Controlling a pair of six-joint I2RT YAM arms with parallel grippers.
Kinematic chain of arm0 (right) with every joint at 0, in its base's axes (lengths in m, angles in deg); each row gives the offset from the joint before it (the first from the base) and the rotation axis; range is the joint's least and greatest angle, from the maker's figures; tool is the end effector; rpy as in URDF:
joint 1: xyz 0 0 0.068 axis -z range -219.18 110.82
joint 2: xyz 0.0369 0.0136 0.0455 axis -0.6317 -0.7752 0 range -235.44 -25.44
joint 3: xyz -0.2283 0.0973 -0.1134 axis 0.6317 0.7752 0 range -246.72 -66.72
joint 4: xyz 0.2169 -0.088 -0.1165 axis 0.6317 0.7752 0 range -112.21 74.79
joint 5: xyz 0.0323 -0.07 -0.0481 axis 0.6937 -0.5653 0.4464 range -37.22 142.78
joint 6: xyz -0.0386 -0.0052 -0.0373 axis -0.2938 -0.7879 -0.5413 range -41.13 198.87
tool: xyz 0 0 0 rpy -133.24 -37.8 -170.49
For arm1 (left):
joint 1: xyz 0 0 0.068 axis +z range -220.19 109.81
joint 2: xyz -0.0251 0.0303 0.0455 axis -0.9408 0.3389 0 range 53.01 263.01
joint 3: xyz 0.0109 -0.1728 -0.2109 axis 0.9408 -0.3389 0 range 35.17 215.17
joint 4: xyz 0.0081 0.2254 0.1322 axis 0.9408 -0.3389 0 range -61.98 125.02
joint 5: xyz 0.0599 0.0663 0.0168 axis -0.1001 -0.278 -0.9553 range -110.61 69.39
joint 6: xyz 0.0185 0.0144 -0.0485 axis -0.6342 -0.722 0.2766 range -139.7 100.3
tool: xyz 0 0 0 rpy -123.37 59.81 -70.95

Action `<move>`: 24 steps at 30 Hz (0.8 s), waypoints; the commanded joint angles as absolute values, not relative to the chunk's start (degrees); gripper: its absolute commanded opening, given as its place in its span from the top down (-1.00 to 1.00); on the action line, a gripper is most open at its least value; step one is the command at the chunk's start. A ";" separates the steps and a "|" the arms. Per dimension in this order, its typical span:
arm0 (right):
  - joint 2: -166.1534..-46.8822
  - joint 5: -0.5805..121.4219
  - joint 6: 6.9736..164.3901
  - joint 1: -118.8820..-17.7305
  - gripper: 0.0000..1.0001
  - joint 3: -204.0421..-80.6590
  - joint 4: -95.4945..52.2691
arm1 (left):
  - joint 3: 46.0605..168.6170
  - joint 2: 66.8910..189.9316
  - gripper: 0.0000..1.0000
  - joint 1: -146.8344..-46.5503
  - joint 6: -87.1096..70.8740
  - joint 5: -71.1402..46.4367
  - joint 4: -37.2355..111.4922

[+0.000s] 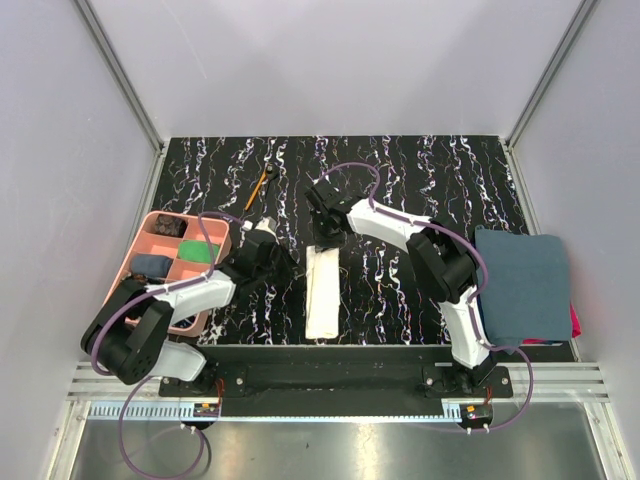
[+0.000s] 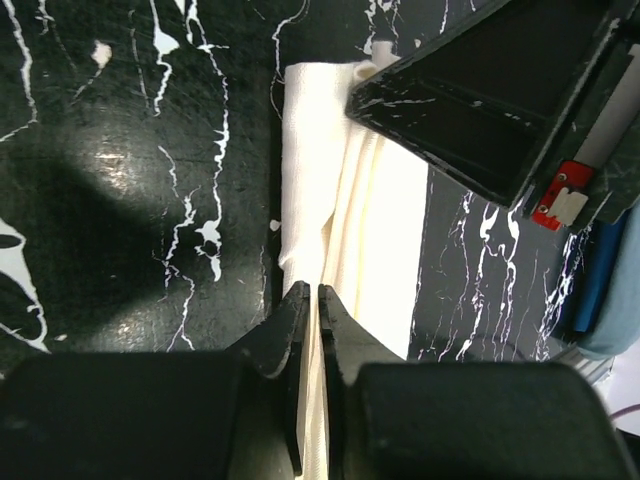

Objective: Fold the napkin into a case and place the utensils inside
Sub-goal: Grasp the top corner of the smaller rectangle folded napkin from the folded napkin.

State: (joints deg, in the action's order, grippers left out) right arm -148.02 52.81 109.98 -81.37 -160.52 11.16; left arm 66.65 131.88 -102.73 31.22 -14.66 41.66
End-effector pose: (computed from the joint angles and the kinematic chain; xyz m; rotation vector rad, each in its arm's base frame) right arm 0.3387 0.3069 0.1738 -0.2630 2.7108 0.4037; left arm 0.2188 -0.1440 0.1615 -0.3317 2.4133 -0.8373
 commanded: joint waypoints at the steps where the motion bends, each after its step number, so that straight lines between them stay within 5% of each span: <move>1: -145.86 50.76 108.14 -81.90 0.74 -162.17 12.33 | 68.74 129.21 0.73 -102.36 29.61 -16.31 42.14; 7: -139.63 55.41 106.38 -81.98 0.95 -157.43 10.58 | 70.85 129.64 0.42 -101.92 25.75 -14.55 42.32; 17: -134.16 66.56 103.66 -78.38 1.00 -150.39 3.46 | 65.77 132.81 0.83 -104.38 32.49 -14.28 46.53; 24: -134.42 72.90 104.18 -75.57 1.00 -148.45 0.29 | 65.31 139.21 0.92 -110.62 36.02 -17.01 52.51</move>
